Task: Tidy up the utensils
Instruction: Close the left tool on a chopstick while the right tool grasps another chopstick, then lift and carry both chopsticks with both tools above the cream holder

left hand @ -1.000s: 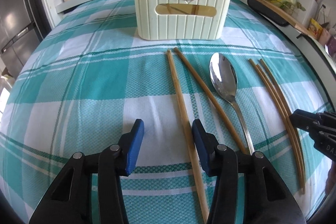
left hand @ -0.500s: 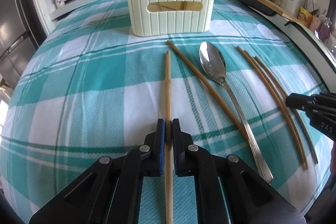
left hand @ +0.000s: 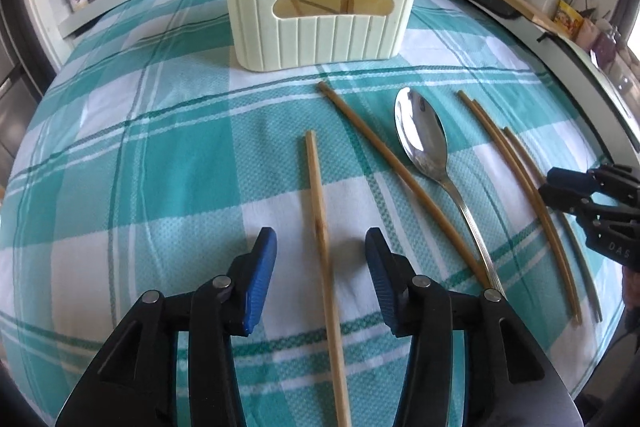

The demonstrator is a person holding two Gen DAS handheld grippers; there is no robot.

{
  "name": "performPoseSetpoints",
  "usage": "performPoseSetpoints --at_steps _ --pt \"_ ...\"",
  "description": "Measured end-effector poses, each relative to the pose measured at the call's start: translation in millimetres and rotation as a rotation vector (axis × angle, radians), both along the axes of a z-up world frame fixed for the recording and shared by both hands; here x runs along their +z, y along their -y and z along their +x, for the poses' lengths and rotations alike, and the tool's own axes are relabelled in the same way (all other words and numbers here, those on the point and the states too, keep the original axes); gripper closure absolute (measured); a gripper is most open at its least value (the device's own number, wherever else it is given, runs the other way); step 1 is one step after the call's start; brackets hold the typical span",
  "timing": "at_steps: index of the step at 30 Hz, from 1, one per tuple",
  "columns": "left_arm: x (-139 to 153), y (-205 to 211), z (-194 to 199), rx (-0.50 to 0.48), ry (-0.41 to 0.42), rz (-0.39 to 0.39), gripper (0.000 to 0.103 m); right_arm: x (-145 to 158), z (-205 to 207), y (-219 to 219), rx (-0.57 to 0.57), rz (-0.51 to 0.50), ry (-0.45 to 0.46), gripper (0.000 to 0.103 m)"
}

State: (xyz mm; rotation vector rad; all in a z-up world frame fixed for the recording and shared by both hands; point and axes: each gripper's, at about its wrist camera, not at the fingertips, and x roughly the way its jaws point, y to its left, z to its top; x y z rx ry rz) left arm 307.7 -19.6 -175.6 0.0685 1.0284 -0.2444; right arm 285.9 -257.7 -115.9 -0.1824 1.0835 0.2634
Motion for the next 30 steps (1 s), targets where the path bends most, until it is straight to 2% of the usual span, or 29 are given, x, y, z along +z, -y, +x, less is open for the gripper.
performPoseSetpoints --at_steps 5,7,9,11,14,17,19,24,30 --pt "1 4 31 -0.058 -0.035 -0.002 0.057 -3 32 -14 0.038 -0.021 0.002 0.077" --pt "1 4 40 -0.067 -0.052 -0.009 0.063 -4 46 -17 0.036 -0.013 -0.009 0.083" --pt "2 2 45 -0.066 -0.062 0.004 0.082 -5 57 -20 0.030 -0.014 -0.008 0.090" --pt "2 -1 47 -0.058 -0.071 -0.003 0.097 -5 64 -20 0.030 -0.009 -0.016 0.095" --pt "3 -5 46 -0.039 -0.069 -0.022 0.099 -5 72 -18 0.013 0.023 -0.022 0.097" --pt "15 -10 40 -0.023 -0.031 -0.022 0.099 2 77 -11 -0.014 0.081 -0.014 0.097" --pt "31 -14 35 -0.013 0.000 -0.042 0.099 17 74 -7 -0.024 0.118 0.011 0.097" --pt "90 -25 14 -0.007 0.123 -0.100 0.098 82 54 -4 -0.012 0.190 0.129 0.097" --pt "155 -40 -20 -0.013 0.263 -0.182 0.098 161 4 -7 0.029 0.233 0.310 0.097"
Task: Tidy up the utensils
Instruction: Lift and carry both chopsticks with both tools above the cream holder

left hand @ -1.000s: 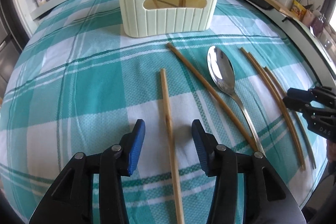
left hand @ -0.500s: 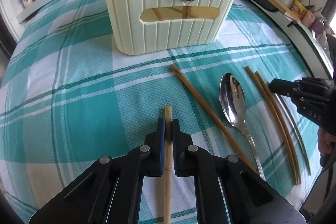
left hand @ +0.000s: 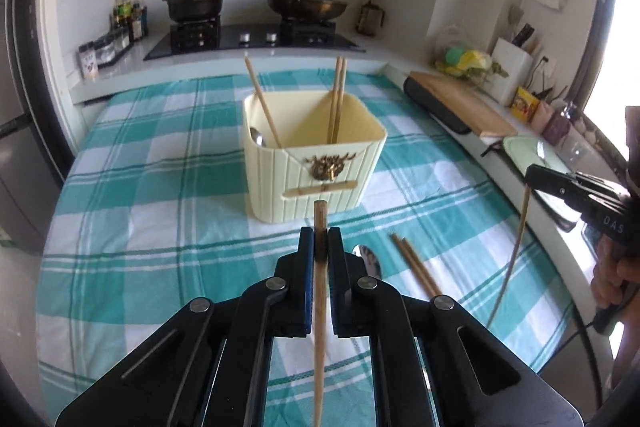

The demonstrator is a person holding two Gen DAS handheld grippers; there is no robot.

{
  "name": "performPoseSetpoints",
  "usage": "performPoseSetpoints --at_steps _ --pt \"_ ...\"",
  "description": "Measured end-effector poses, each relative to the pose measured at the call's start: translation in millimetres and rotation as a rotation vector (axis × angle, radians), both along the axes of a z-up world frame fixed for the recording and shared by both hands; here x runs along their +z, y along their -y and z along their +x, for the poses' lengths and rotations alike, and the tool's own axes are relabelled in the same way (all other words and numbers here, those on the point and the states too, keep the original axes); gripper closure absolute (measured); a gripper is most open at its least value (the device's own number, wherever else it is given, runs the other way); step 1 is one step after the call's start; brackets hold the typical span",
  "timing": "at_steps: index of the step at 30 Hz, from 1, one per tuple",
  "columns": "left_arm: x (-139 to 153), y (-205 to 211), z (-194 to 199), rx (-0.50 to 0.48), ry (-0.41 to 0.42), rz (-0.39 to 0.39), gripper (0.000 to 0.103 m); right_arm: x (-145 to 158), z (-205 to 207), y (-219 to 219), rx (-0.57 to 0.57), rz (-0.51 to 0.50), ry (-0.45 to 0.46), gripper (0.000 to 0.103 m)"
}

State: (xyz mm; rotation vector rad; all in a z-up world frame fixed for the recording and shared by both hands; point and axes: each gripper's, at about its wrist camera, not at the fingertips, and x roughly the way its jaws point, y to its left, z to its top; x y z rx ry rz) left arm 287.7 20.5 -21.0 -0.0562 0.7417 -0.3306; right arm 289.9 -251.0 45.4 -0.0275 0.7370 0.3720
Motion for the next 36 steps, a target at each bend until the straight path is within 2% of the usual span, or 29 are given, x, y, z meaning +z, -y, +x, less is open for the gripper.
performPoseSetpoints --at_steps 5,11,22,36 --pt "27 -4 -21 0.001 0.082 -0.047 0.099 38 -27 -2 -0.011 0.012 0.120 0.097" --pt "44 -8 -28 0.034 0.162 -0.074 0.099 61 -35 -9 -0.033 0.018 0.213 0.097" --pt "50 -13 -25 0.065 0.175 -0.091 0.099 78 -38 -18 -0.021 0.019 0.256 0.097" --pt "53 -7 -15 0.085 0.190 -0.019 0.099 83 -29 -19 -0.016 0.010 0.255 0.098"
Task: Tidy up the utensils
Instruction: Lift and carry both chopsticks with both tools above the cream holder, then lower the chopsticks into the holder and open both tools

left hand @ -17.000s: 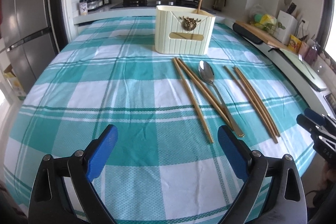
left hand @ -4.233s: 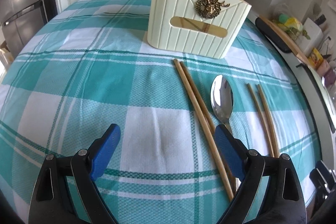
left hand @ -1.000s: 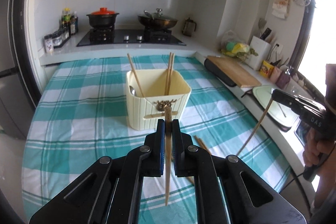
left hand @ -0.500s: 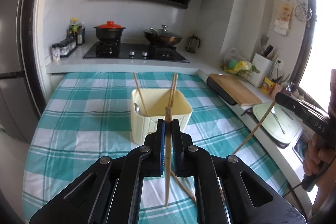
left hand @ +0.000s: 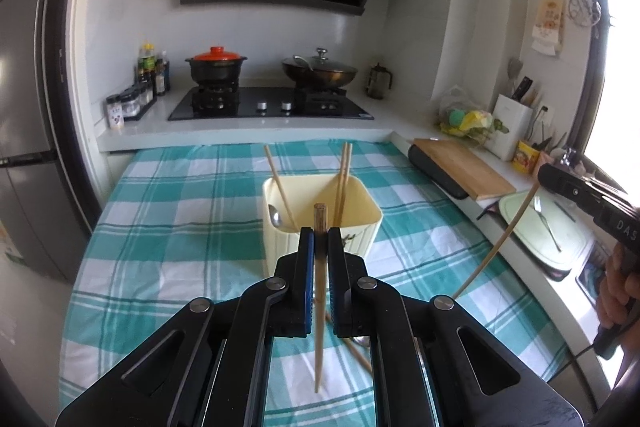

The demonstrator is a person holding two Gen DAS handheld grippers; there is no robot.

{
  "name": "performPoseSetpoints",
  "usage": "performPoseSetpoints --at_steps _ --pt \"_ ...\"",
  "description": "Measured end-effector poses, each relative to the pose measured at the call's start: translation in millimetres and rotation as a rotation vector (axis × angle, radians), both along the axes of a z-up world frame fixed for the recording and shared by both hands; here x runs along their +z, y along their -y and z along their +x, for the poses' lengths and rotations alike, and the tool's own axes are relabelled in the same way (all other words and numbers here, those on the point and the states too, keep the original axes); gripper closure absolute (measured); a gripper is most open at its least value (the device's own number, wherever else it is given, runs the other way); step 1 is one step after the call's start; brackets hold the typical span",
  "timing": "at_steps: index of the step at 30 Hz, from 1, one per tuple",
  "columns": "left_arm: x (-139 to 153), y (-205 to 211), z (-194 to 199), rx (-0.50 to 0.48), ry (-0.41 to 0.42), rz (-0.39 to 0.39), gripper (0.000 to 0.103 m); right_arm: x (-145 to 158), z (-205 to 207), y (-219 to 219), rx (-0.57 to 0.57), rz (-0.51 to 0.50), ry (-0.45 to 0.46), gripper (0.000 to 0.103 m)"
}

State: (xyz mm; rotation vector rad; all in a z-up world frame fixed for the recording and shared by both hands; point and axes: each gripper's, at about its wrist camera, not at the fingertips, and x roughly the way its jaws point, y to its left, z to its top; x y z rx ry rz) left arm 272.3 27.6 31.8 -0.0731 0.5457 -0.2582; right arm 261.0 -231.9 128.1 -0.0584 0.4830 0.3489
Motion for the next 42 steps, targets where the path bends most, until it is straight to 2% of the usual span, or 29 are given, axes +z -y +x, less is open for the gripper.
performPoseSetpoints --at_steps 14,25,42 --pt "9 -10 17 -0.004 -0.013 -0.042 0.099 -1 16 2 -0.005 0.015 -0.023 0.097" --pt "7 -5 28 -0.018 -0.038 -0.044 0.099 -6 27 2 -0.006 0.016 -0.038 0.097" --pt "18 1 52 -0.040 -0.036 -0.064 0.099 -3 49 4 -0.009 0.016 -0.034 0.097"
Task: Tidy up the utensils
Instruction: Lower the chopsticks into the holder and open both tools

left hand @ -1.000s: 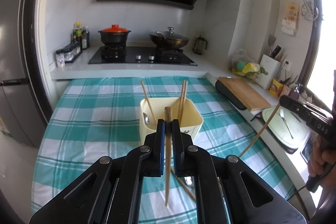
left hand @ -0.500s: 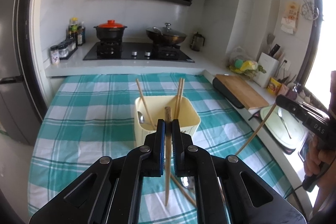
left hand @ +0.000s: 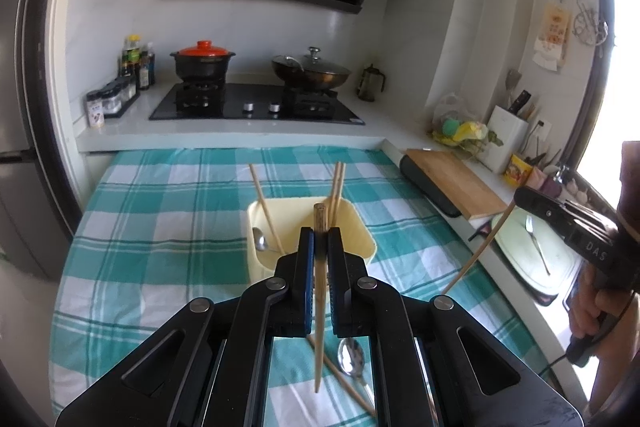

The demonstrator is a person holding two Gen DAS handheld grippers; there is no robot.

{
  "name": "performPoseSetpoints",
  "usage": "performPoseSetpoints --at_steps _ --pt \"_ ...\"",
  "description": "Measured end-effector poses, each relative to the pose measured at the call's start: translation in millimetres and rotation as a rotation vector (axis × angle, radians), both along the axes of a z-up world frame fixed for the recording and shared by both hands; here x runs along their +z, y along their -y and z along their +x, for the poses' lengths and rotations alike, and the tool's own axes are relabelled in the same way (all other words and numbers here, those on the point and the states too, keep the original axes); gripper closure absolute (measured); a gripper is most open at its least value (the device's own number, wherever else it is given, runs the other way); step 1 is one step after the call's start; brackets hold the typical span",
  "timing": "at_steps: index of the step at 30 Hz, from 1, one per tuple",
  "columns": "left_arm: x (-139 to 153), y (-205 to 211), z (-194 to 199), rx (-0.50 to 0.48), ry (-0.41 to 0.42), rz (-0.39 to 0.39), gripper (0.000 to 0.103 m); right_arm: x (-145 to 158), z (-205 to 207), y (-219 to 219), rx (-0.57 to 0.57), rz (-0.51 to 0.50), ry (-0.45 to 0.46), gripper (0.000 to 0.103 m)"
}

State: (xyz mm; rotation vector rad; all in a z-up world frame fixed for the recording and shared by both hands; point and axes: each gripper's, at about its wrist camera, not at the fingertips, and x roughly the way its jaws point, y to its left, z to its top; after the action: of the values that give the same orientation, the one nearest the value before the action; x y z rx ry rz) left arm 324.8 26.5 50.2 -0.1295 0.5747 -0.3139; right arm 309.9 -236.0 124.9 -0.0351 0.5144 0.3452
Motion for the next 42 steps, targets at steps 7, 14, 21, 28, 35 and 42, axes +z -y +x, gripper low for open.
performPoseSetpoints --at_steps 7,14,21,28,35,42 --pt "25 -1 20 0.001 0.038 -0.033 0.099 14 23 -7 0.019 -0.007 0.014 0.097" --pt "62 6 59 0.022 0.122 -0.080 0.099 47 62 -22 0.040 -0.021 0.076 0.097" --pt "54 21 113 0.062 0.123 -0.053 0.099 48 111 -44 0.059 -0.003 0.093 0.098" --pt "-6 30 171 0.070 -0.064 -0.012 0.099 -11 181 -53 0.067 0.023 -0.164 0.098" --pt "-56 41 206 0.084 -0.195 0.014 0.097 -65 233 -42 0.016 0.051 -0.344 0.096" --pt "-49 32 185 0.098 -0.181 0.034 0.045 -69 234 -18 -0.063 0.099 -0.354 0.067"
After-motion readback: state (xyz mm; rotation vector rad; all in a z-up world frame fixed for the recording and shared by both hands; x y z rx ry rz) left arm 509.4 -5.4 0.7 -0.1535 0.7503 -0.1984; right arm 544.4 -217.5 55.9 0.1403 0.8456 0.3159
